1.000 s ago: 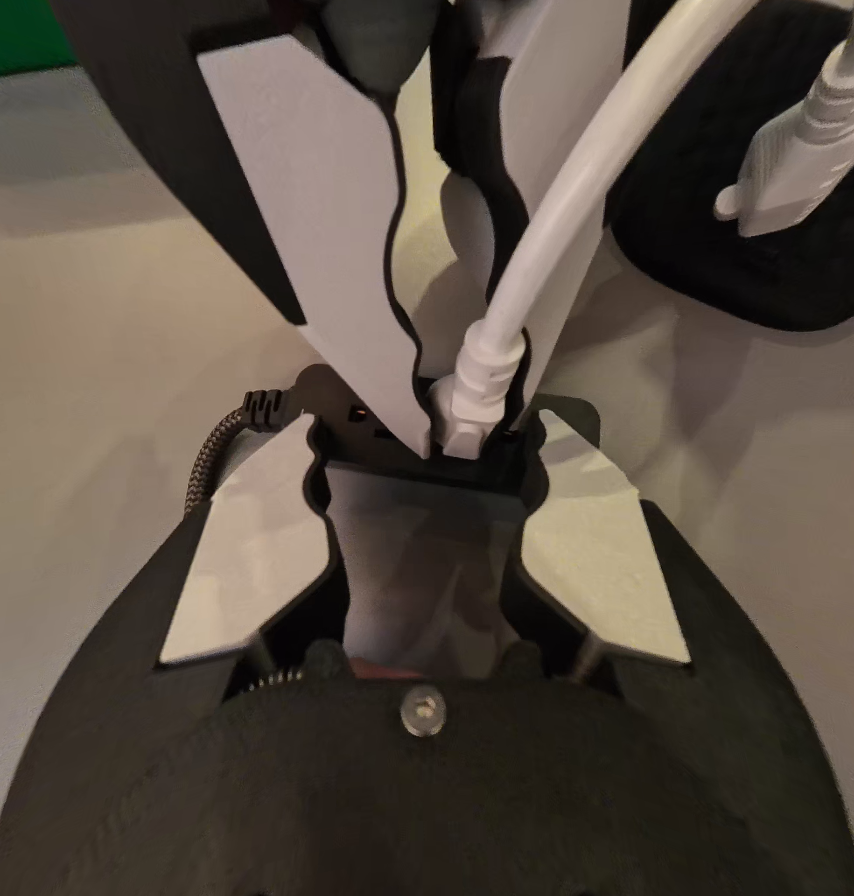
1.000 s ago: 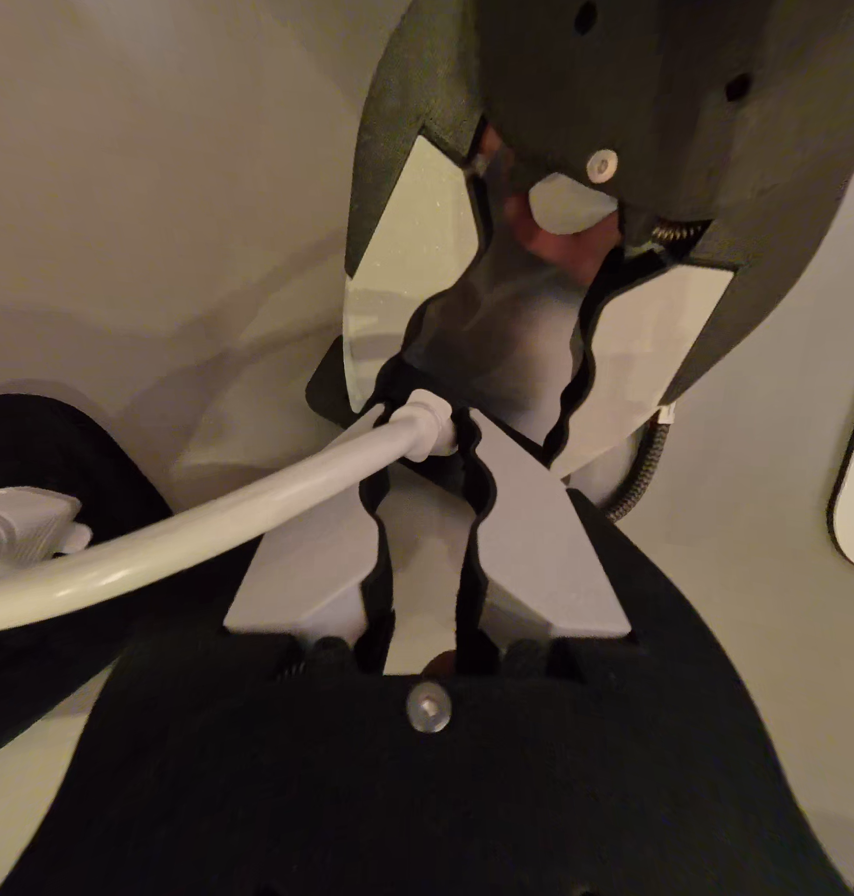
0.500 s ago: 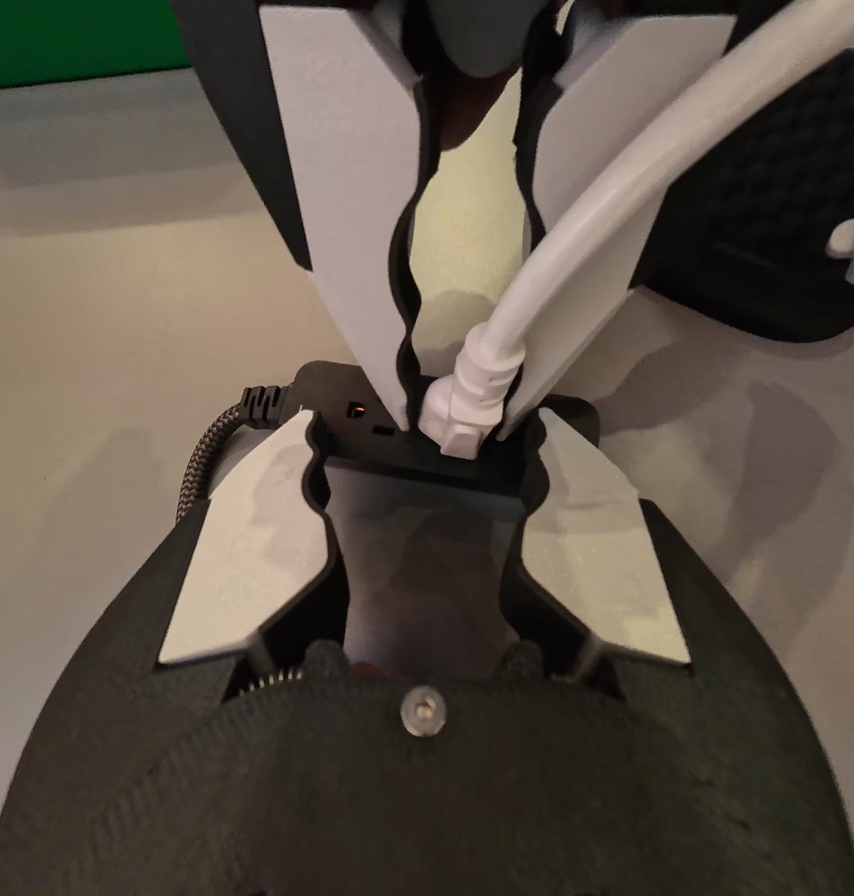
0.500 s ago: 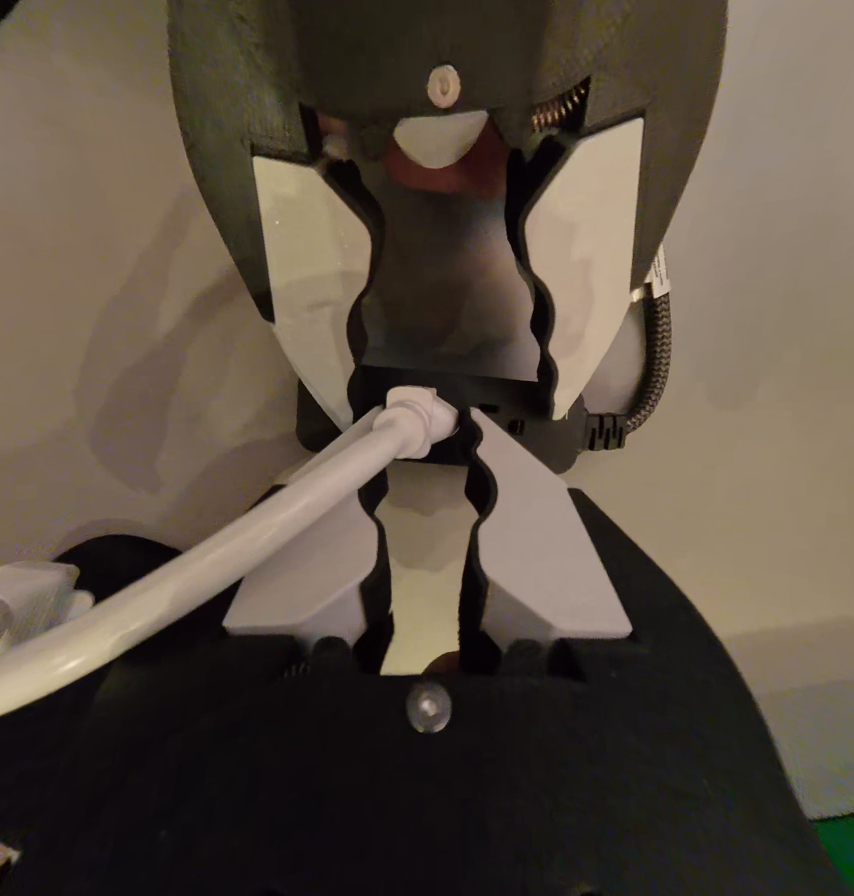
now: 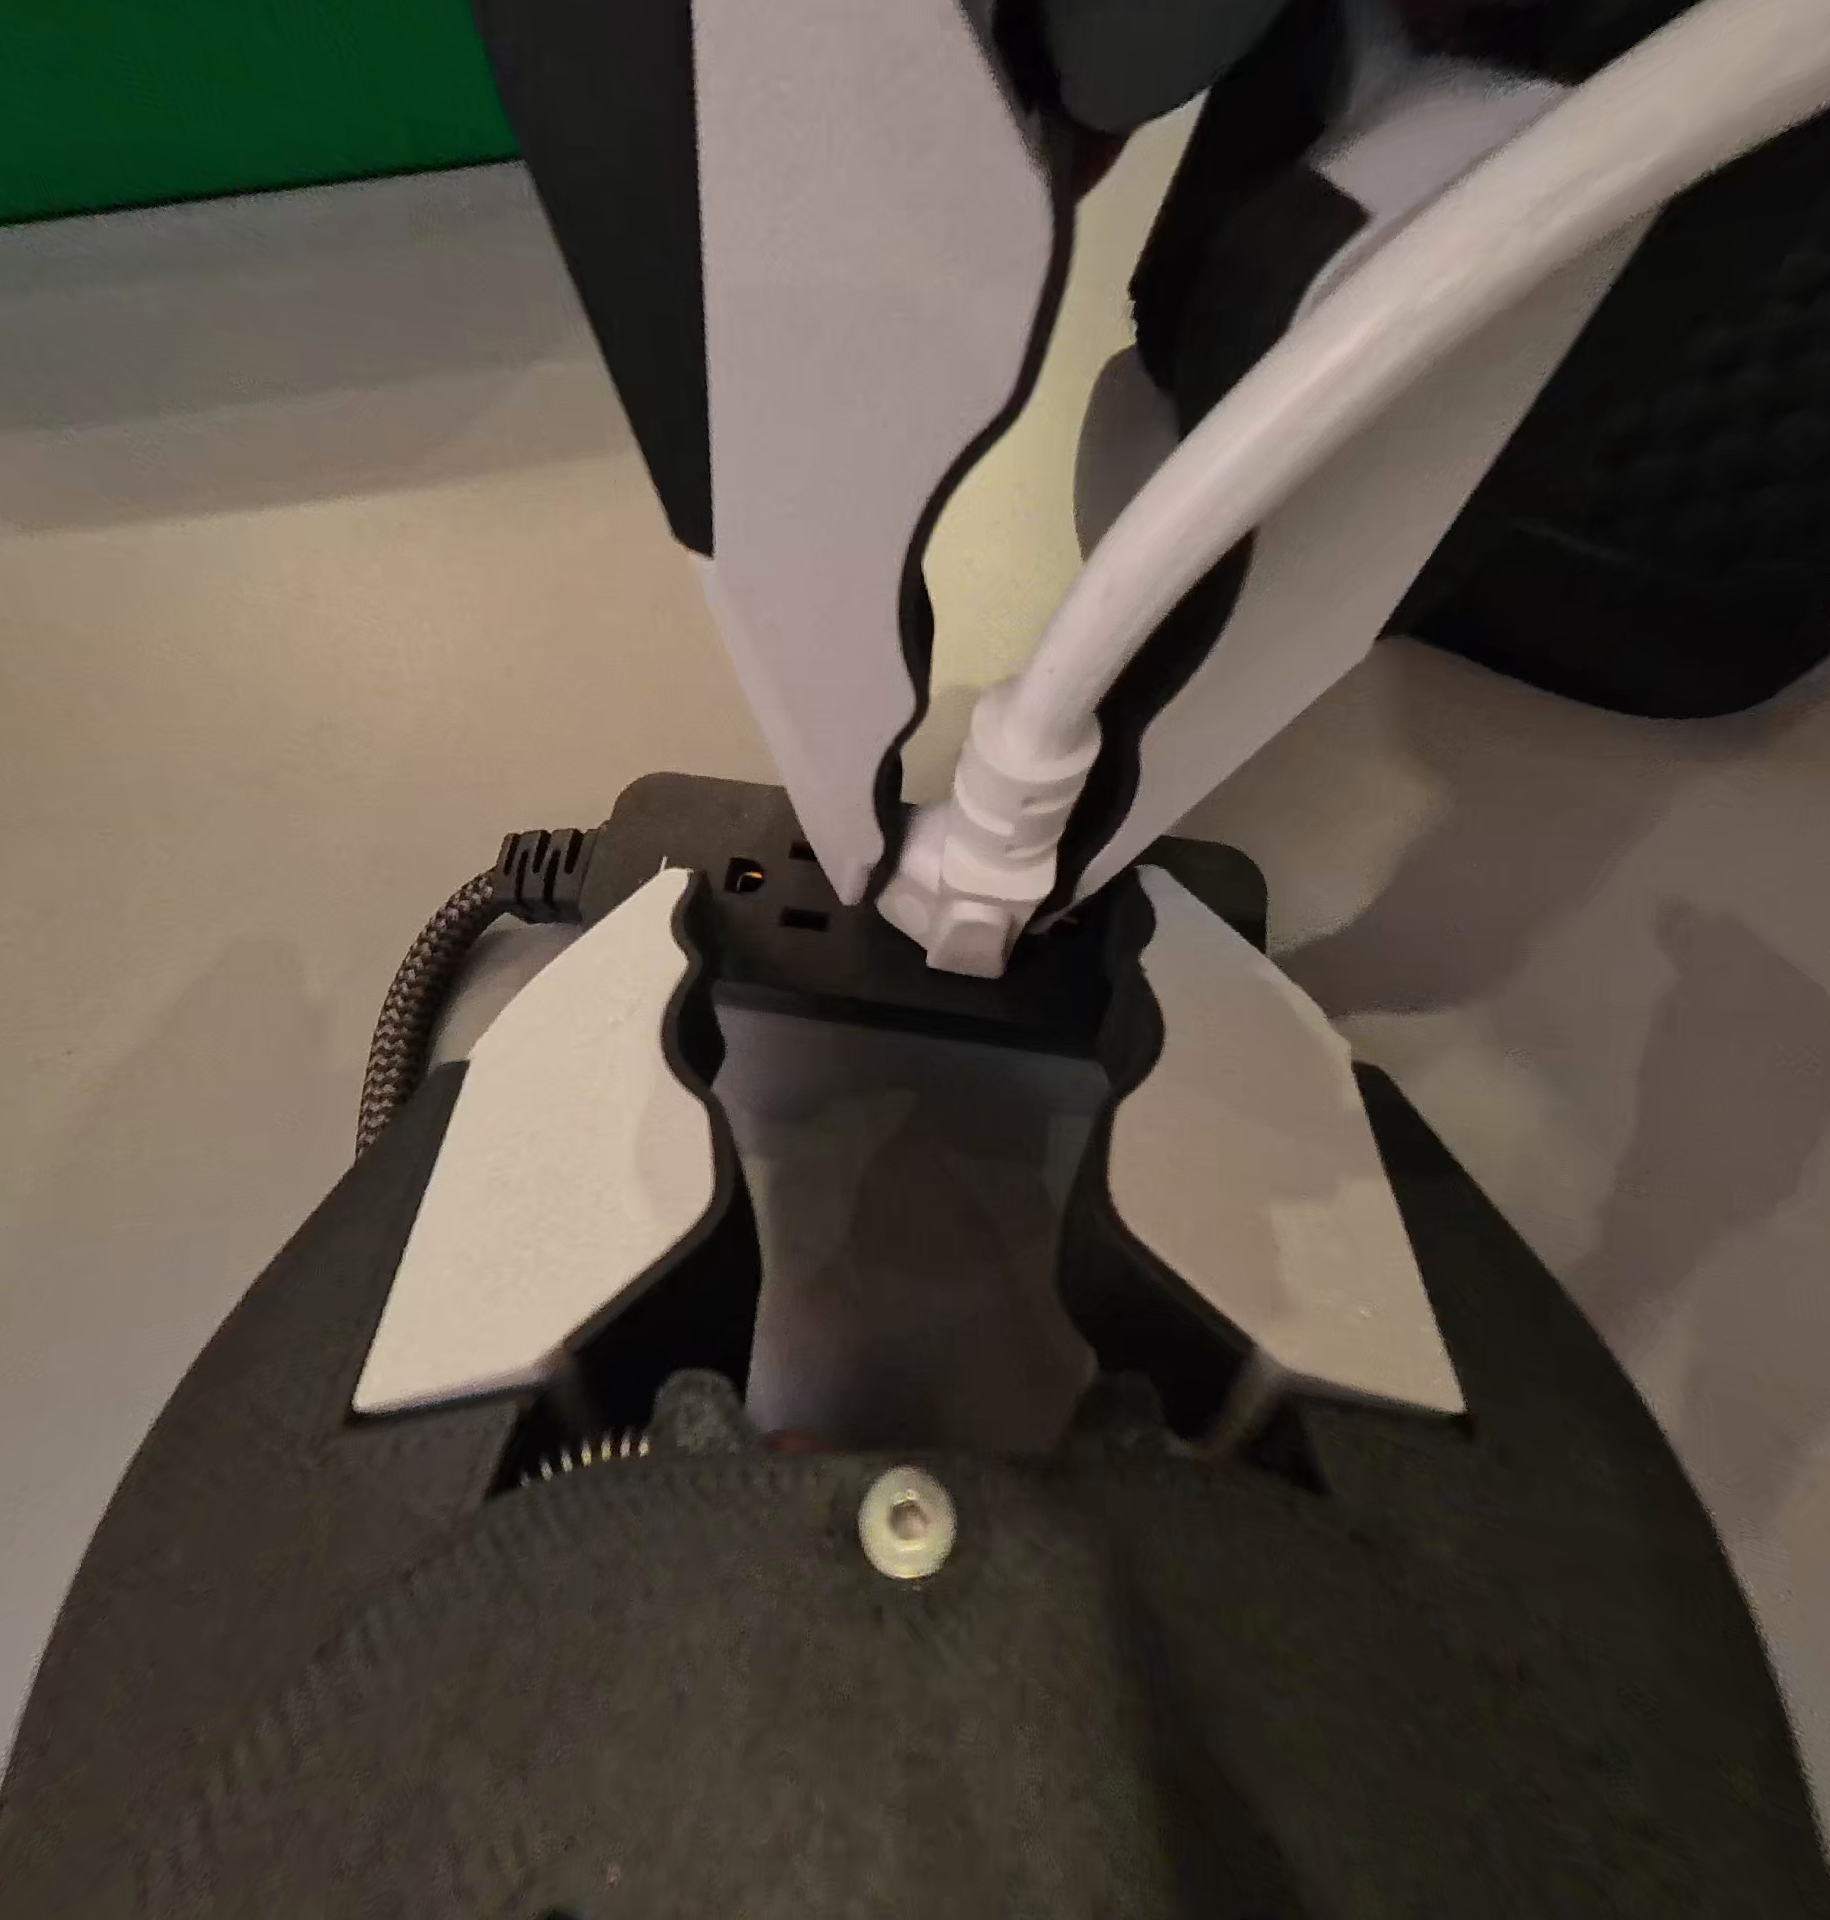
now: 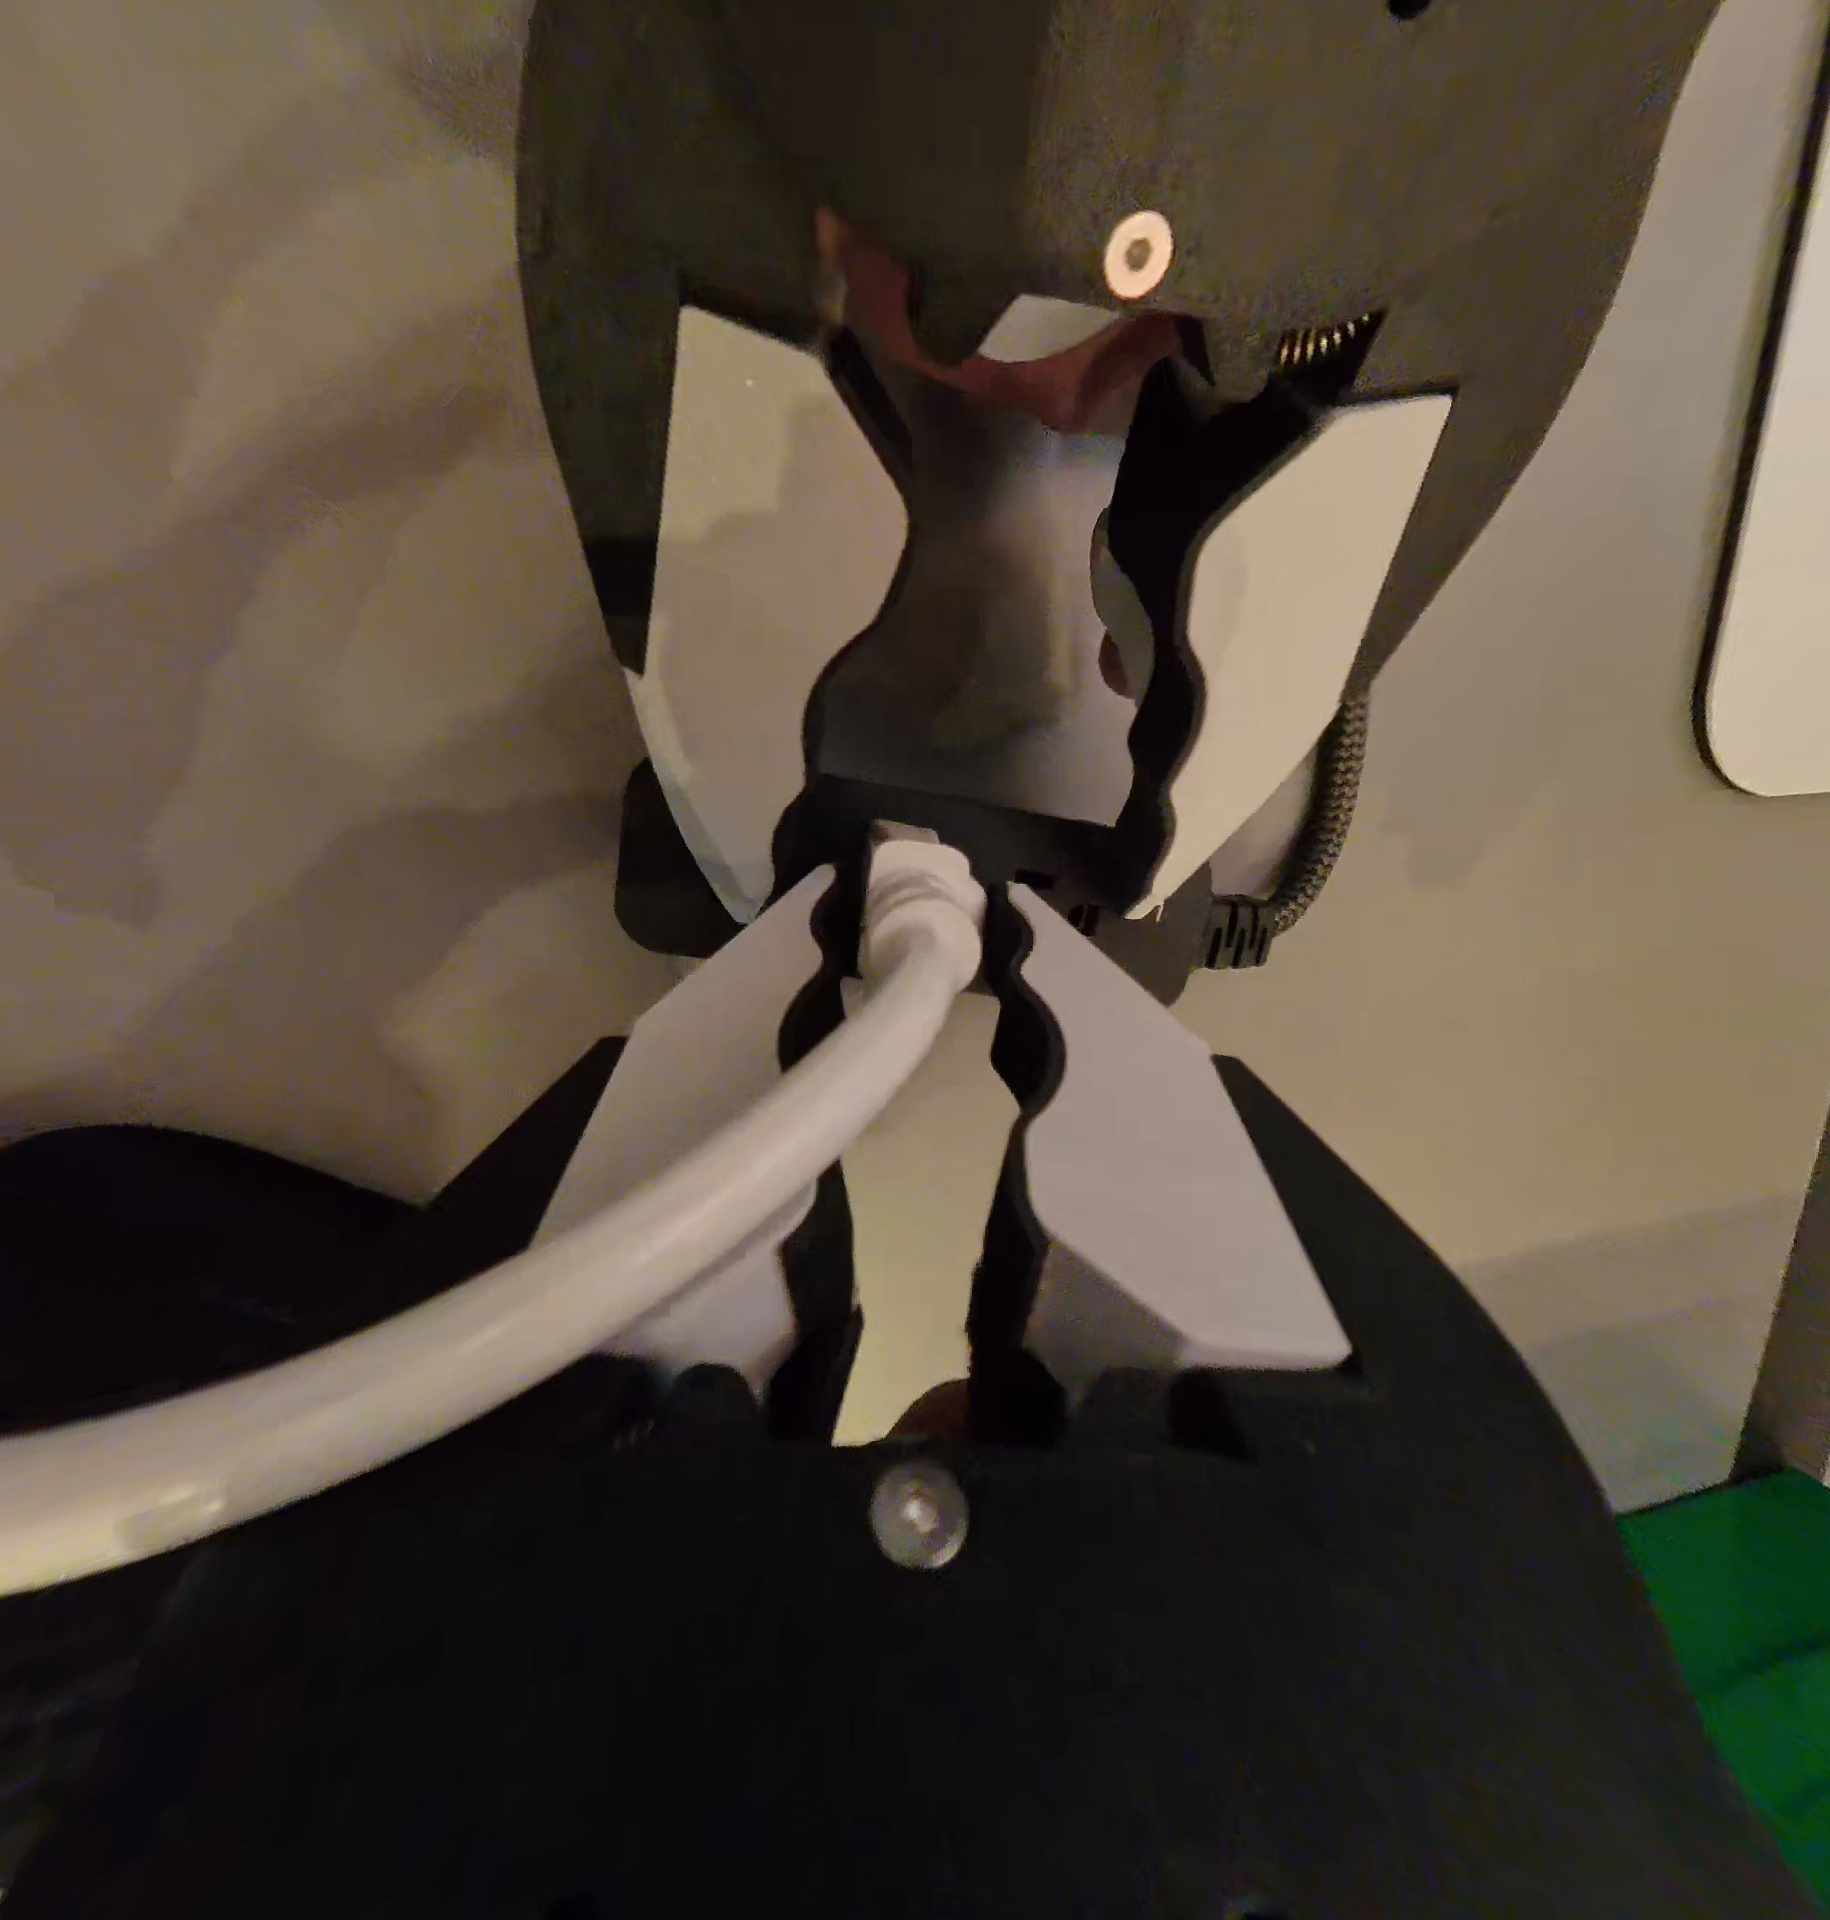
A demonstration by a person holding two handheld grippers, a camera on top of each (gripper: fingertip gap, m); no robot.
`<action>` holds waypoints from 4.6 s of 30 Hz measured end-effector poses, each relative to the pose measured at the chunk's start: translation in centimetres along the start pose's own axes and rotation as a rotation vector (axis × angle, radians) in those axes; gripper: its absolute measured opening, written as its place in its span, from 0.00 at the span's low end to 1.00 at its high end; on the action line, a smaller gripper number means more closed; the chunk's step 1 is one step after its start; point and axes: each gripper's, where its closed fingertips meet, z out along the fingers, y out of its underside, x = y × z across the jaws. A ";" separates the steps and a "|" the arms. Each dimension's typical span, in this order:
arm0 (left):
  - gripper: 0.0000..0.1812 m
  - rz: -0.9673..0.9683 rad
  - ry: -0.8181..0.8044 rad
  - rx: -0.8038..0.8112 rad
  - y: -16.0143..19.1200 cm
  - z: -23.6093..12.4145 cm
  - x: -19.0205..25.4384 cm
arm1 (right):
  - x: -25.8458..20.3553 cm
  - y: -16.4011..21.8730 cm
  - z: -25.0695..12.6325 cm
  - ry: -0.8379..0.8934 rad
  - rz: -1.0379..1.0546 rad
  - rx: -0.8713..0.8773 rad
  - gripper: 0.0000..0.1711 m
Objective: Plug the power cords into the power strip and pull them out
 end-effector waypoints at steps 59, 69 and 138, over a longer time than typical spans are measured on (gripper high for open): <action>0.36 -0.006 0.019 0.018 -0.2 0.6 0.3 | 0.4 -0.3 -1.2 -0.057 0.116 0.044 0.12; 0.35 -0.014 0.008 0.013 -0.3 0.6 0.3 | 1.9 -0.2 -4.2 0.117 0.113 0.110 0.13; 0.39 -0.073 -0.097 -0.043 -0.6 0.6 -0.5 | 20.4 23.1 -18.2 0.691 0.266 -0.486 0.27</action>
